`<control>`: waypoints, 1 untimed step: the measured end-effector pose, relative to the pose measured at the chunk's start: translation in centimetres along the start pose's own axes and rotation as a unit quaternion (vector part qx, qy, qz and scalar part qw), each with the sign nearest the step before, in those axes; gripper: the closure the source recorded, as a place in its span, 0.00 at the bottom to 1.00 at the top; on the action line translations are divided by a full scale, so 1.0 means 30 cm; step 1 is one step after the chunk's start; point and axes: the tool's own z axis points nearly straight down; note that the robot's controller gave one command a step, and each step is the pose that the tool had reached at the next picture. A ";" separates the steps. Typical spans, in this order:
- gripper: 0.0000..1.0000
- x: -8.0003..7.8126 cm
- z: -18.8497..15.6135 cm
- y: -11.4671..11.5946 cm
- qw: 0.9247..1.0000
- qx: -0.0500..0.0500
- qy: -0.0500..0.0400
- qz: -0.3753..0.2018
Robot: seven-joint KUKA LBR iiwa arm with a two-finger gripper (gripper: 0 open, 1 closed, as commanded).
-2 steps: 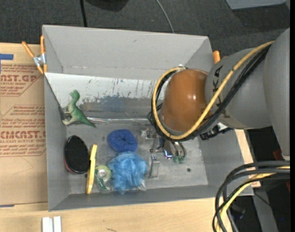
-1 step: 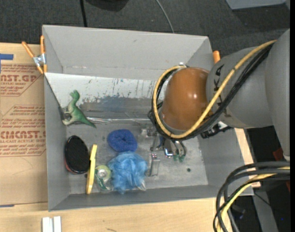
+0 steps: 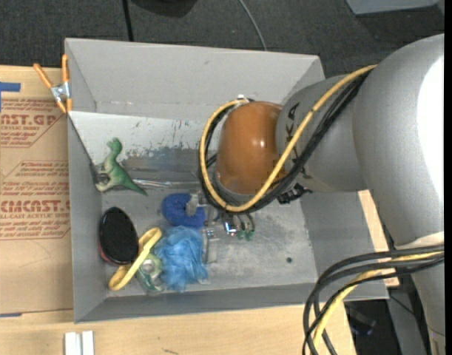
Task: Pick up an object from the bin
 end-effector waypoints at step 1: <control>0.00 -0.017 0.069 0.003 1.000 -0.002 0.000 -0.025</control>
Offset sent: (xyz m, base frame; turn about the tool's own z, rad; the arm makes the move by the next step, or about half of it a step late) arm 0.0229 0.0082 -0.0311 0.0140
